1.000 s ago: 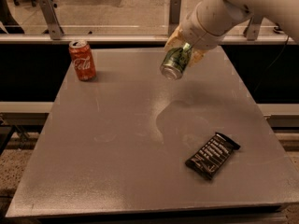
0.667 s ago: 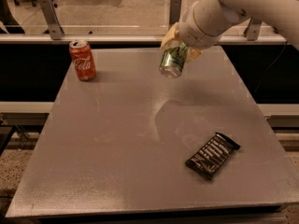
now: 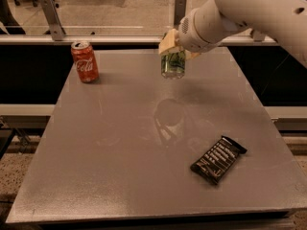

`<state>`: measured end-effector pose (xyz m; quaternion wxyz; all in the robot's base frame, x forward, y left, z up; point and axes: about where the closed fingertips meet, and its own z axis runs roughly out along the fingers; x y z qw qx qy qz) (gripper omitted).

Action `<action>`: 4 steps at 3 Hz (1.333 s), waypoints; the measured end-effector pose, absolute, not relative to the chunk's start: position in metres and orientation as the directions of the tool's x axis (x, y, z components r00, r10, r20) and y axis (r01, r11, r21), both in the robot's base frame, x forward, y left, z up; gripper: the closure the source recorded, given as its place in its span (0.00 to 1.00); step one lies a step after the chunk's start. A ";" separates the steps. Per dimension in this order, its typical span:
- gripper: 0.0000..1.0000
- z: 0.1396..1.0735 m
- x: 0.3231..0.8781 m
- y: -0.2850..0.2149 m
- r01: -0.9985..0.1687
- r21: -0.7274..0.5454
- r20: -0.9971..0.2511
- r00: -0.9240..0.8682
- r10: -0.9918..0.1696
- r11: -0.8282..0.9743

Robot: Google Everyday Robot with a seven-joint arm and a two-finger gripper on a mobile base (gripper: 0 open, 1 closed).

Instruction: Place green can upright

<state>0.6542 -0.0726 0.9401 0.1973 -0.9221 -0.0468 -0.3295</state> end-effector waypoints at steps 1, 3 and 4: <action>1.00 0.928 0.652 -0.062 0.323 -0.305 0.722 0.692 0.004 -0.896; 1.00 0.913 0.650 -0.046 0.428 -0.260 0.852 0.523 0.003 -0.866; 1.00 0.913 0.654 -0.039 0.460 -0.237 0.898 0.441 -0.012 -0.856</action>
Offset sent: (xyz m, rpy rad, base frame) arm -0.0033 0.0254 -0.0315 0.0629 -0.3931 0.1285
